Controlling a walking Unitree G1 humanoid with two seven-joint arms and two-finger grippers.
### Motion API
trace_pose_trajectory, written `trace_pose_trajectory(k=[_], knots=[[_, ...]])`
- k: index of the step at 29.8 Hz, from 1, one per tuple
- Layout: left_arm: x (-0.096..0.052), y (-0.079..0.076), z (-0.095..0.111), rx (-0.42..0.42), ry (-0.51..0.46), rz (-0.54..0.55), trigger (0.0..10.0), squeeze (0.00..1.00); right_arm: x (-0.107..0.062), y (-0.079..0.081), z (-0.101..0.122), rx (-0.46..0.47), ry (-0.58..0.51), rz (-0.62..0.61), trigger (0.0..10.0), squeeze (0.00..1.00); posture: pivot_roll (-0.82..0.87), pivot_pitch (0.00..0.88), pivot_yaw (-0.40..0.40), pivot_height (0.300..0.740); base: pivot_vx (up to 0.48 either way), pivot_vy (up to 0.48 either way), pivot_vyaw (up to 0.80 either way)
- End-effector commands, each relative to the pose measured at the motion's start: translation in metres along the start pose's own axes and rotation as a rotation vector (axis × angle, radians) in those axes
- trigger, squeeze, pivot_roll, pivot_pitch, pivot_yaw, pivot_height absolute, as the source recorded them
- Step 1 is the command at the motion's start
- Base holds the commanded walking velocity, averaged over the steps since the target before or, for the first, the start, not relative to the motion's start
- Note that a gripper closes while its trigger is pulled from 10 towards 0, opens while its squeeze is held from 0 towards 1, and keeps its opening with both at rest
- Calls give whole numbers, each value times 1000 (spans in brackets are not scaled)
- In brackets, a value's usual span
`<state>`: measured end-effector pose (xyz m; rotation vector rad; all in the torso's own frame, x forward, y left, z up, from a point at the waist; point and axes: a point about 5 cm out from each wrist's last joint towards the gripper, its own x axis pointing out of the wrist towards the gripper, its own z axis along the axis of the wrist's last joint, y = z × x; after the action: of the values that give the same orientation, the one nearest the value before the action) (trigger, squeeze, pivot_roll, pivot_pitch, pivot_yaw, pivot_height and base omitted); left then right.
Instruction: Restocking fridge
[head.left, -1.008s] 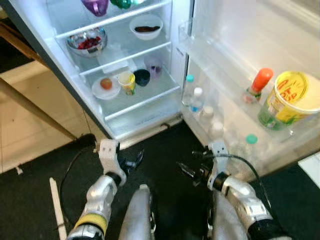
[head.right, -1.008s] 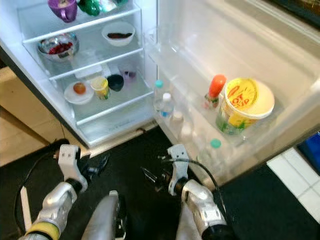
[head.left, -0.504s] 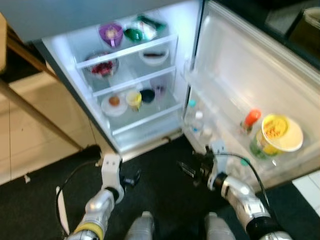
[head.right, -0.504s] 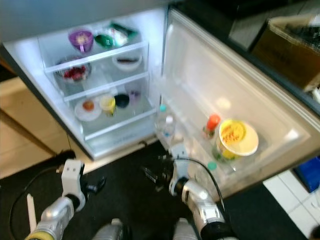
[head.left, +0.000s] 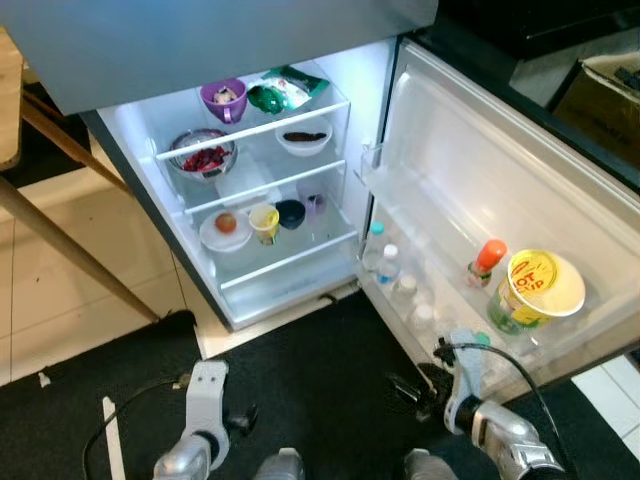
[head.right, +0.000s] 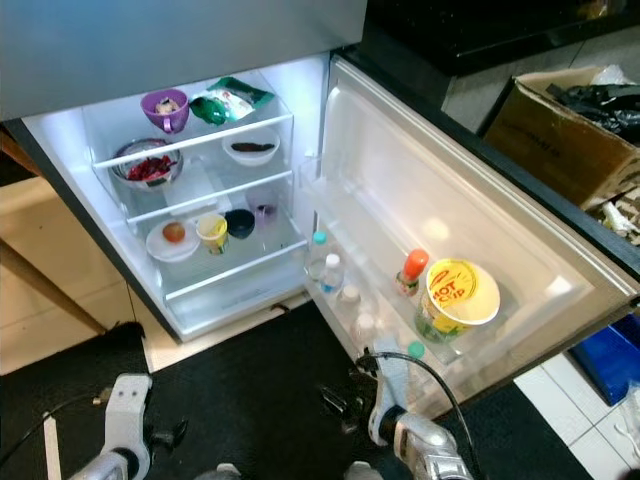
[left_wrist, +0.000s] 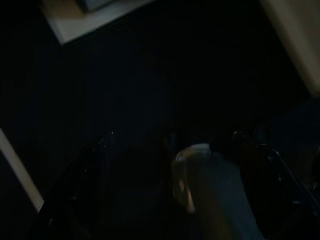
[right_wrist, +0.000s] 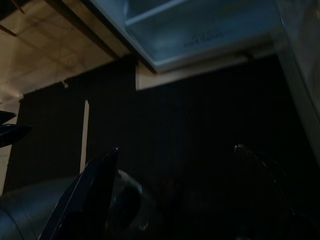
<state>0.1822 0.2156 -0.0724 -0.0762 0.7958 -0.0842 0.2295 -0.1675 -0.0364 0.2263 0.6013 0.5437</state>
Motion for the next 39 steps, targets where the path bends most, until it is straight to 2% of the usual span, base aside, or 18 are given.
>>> trace_pose_trajectory(k=[1,3,4,8,11,12,17,19,20,22,28,39], knots=[[-5,6,-12,-4,54,24,10000,0,-7,-5,-11,22,32,-23,10000,0,-12,70,8,740,0,0,0],[-10,7,-26,-18,106,49,10000,0,-14,-8,-24,32,80,-44,10000,0,-20,58,3,740,0,0,0],[-10,7,-26,-18,106,49,10000,0,-14,-8,-24,32,80,-44,10000,0,-20,58,3,740,0,0,0],[-19,7,-50,-38,196,84,10000,0,-40,-25,-57,99,221,-267,10000,0,-31,43,-3,740,0,0,0],[-20,6,-53,-39,207,90,10000,0,-56,-31,-77,125,290,-377,10000,0,-28,41,-9,740,0,0,0],[-20,6,-53,-39,207,90,10000,0,-56,-31,-77,125,290,-377,10000,0,-28,41,-9,740,0,0,0],[-20,6,-53,-39,211,95,10000,0,-78,-36,-99,188,358,-518,10000,0,-29,40,-9,740,0,0,0],[-18,5,-51,-29,211,93,10000,0,-95,-38,-114,184,430,-610,10000,0,-29,40,-9,740,0,0,0],[-18,5,-51,-29,211,93,10000,0,-95,-38,-114,184,430,-610,10000,0,-29,40,-9,740,0,0,0],[-17,4,-49,-26,209,90,10000,0,-106,-41,-122,186,476,-683,10000,0,-34,33,-11,740,0,0,0],[-15,2,-47,-37,204,87,10000,0,-114,-45,-125,168,522,-760,10000,0,-39,32,-13,740,0,0,0],[-16,-2,-52,-47,217,75,10000,0,-114,-48,-122,133,540,-796,10000,0,-37,37,-11,740,0,0,0]])
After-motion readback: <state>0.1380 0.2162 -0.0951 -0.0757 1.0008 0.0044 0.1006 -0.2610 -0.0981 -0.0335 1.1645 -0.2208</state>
